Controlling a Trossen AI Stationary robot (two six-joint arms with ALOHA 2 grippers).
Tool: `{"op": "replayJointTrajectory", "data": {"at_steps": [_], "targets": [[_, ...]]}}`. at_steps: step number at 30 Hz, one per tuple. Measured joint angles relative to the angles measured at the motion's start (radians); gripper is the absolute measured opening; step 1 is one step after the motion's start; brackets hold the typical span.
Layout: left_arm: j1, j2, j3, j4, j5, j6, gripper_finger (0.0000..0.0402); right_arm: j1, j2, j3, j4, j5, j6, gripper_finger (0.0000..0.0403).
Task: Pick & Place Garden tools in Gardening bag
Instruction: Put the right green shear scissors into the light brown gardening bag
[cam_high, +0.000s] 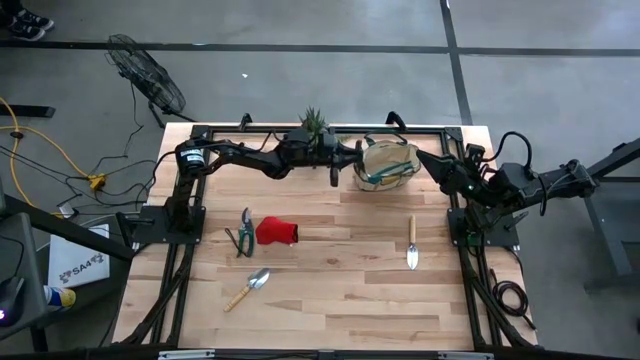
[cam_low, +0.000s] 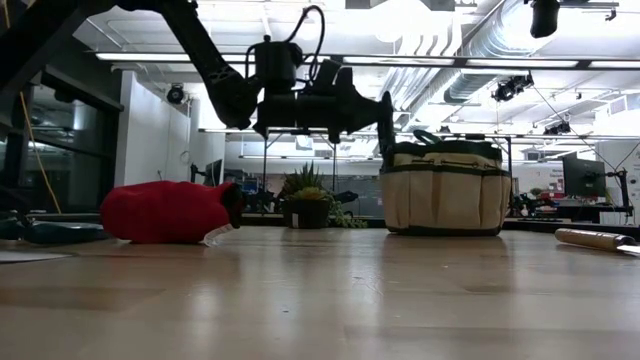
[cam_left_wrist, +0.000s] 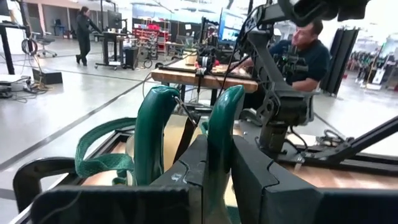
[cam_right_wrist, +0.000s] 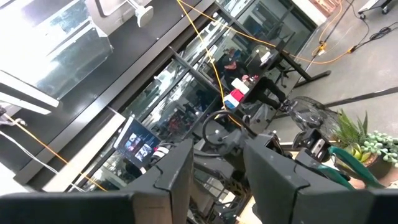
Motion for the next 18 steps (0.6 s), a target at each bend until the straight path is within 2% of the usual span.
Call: {"op": "replayJointTrajectory", "data": {"at_steps": [9,15,18], "targets": [[-0.001,0.000,0.000,0.002,0.004,-0.113,0.0038,0.000,0.000,0.000,0.000,-0.002,0.000,0.0135],[-0.027,0.000,0.000,-0.028,0.004,-0.108,0.0038,0.000,0.000,0.000,-0.006,-0.002,0.000,0.0135],[-0.046,0.000,0.001,-0.061,-0.031,-0.087,0.0038,0.000,0.000,0.000,-0.013,-0.002,0.000,0.0135]]}}
